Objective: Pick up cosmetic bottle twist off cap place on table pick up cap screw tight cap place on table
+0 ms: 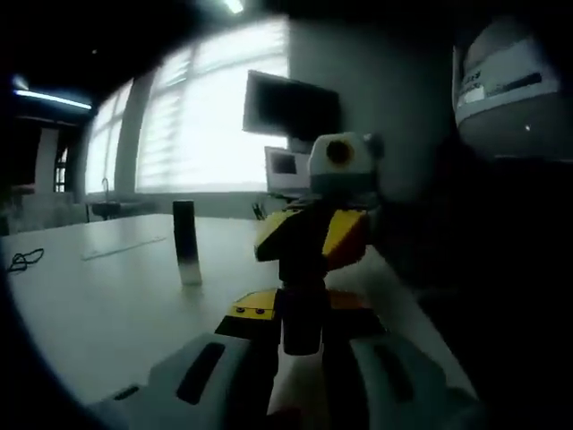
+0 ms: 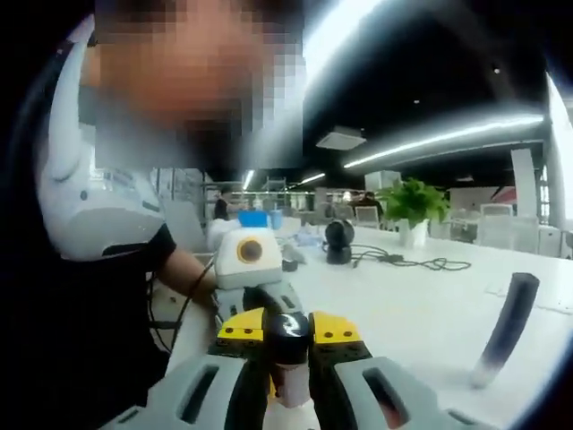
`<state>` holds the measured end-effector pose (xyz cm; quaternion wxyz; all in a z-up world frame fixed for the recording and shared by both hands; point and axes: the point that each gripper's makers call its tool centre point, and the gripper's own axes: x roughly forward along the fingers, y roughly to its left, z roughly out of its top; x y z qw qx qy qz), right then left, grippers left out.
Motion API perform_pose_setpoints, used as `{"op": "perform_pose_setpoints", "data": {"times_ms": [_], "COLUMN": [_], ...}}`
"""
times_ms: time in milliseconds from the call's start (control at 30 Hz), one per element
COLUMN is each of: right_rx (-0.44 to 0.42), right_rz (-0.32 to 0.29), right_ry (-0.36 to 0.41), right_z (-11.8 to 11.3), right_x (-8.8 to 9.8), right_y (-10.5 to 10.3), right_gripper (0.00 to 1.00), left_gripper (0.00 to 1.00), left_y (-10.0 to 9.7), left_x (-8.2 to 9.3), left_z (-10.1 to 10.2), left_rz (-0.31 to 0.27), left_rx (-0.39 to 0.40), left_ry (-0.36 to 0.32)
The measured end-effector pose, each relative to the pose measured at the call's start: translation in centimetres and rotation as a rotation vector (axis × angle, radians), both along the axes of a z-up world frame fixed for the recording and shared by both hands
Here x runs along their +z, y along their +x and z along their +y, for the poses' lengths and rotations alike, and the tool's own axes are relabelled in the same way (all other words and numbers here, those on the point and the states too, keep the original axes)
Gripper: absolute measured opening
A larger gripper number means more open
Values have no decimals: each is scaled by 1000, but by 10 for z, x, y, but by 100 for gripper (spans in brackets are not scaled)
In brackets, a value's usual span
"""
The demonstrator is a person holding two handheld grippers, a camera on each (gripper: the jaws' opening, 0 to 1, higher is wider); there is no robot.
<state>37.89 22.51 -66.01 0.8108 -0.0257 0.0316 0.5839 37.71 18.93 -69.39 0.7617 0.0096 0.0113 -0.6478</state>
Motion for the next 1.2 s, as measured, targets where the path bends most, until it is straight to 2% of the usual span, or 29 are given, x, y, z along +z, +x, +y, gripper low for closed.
{"op": "perform_pose_setpoints", "data": {"times_ms": [500,767,1200], "right_rx": [235,349,347], "right_rz": [21,42,31], "right_ry": [9,-41,-31], "right_z": [1,2,3], "right_x": [-1,-7,-5], "right_y": [-24,-31,-31], "right_gripper": [10,10,10], "left_gripper": [7,7,7], "left_y": [-22,-28,-26], "left_x": [-4,-10,-9], "left_z": [-6,-7,-6], "left_rz": [49,47,47], "left_rx": [-135,-173,-168], "left_ry": [9,35,29]}}
